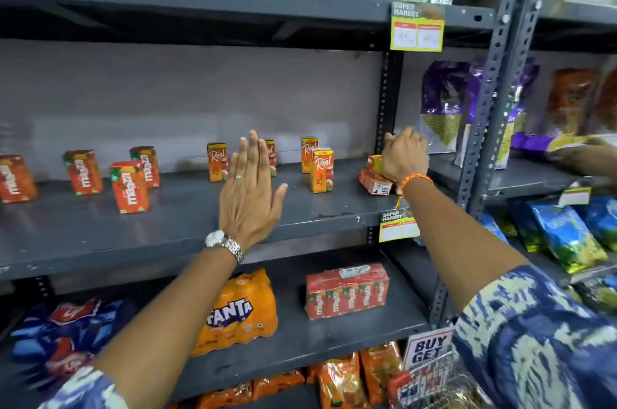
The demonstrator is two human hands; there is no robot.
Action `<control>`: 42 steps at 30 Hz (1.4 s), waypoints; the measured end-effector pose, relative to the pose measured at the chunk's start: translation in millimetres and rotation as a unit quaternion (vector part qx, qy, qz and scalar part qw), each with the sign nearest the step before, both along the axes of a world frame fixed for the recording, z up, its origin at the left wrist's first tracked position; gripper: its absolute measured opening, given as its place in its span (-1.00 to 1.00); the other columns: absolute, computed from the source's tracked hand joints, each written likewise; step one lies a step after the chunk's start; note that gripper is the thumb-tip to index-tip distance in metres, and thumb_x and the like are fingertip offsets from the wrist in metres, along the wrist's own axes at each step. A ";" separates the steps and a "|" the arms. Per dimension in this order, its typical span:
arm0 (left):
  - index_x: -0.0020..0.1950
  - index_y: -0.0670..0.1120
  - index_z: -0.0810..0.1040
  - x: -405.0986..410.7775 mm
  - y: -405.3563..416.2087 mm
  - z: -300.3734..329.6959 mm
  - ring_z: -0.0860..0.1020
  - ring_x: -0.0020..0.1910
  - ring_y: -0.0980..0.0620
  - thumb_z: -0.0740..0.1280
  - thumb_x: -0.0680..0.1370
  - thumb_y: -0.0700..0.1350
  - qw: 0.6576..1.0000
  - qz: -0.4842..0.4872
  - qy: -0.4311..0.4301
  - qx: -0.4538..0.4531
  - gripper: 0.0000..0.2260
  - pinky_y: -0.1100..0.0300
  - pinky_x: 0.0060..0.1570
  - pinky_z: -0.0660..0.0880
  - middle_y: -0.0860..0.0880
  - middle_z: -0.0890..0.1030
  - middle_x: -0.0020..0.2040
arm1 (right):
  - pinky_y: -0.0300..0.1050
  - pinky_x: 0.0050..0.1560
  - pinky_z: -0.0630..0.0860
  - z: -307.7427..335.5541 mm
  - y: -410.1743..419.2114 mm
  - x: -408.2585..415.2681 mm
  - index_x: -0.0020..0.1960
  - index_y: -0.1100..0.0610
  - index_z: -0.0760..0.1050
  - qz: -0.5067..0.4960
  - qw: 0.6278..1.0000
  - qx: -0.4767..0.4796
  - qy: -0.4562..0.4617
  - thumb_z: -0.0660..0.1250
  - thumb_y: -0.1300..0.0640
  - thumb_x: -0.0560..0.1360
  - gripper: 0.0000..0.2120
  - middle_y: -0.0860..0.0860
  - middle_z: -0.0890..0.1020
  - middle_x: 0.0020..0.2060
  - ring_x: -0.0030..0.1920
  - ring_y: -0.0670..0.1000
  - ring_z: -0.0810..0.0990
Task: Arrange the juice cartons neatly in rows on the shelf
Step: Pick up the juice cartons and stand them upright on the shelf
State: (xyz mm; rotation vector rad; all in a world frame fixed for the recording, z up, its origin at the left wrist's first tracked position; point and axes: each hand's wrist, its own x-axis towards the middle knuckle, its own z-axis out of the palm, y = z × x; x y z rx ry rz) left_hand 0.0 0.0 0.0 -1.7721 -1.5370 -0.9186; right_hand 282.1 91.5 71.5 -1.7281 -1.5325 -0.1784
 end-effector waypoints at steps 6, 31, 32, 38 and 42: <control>0.63 -0.22 -0.11 -1.1 -4.7 -52.3 -0.13 0.65 -0.12 -0.03 0.63 0.22 0.996 0.037 0.036 -0.076 -0.27 -0.05 0.61 -0.09 -0.20 -0.11 0.66 | 0.15 0.39 0.28 -9.3 17.8 18.9 0.46 0.27 0.32 -0.041 0.973 -0.224 -0.030 0.03 -0.12 0.62 -0.41 0.27 0.32 0.47 0.48 0.27 0.23; 0.40 -0.11 0.52 -26.4 -24.4 -87.6 0.60 0.27 -0.09 0.17 0.61 0.24 0.993 0.054 0.101 -0.040 -0.46 0.00 0.20 0.51 -0.09 0.61 0.33 | -0.02 -0.11 0.52 -20.2 15.0 -2.3 0.21 0.24 0.43 0.307 0.769 -0.040 0.560 0.22 0.20 0.62 -0.81 0.09 0.58 -0.05 -0.09 0.05 0.59; 0.40 -0.11 0.52 -28.9 -25.0 -87.9 0.60 0.26 -0.09 0.17 0.61 0.23 0.992 0.053 0.107 -0.037 -0.47 0.00 0.20 0.52 -0.09 0.61 0.33 | -0.01 -0.07 0.54 -19.9 9.9 -8.5 0.20 0.23 0.43 0.333 0.754 -0.039 0.564 0.22 0.23 0.62 -0.83 0.07 0.60 -0.06 -0.08 0.04 0.60; 0.39 -0.11 0.53 -54.9 -35.1 -92.7 0.60 0.27 -0.11 0.17 0.60 0.24 0.992 0.072 0.102 -0.022 -0.46 -0.04 0.23 0.50 -0.10 0.62 0.32 | -0.22 -0.12 0.53 -10.5 -5.5 -60.7 0.02 0.14 0.46 0.404 0.765 -0.053 0.499 0.27 0.31 0.58 -0.90 0.05 0.61 -0.05 -0.06 -0.04 0.62; 0.39 -0.14 0.53 -73.3 -41.4 -93.8 0.59 0.29 -0.14 0.18 0.58 0.25 0.992 0.086 0.088 -0.026 -0.43 -0.07 0.28 0.48 -0.12 0.61 0.32 | -0.33 -0.19 0.53 -12.7 -5.7 -108.6 -0.02 0.14 0.47 0.442 0.789 -0.061 0.423 0.30 0.38 0.55 -0.84 0.05 0.54 -0.14 -0.15 -0.07 0.56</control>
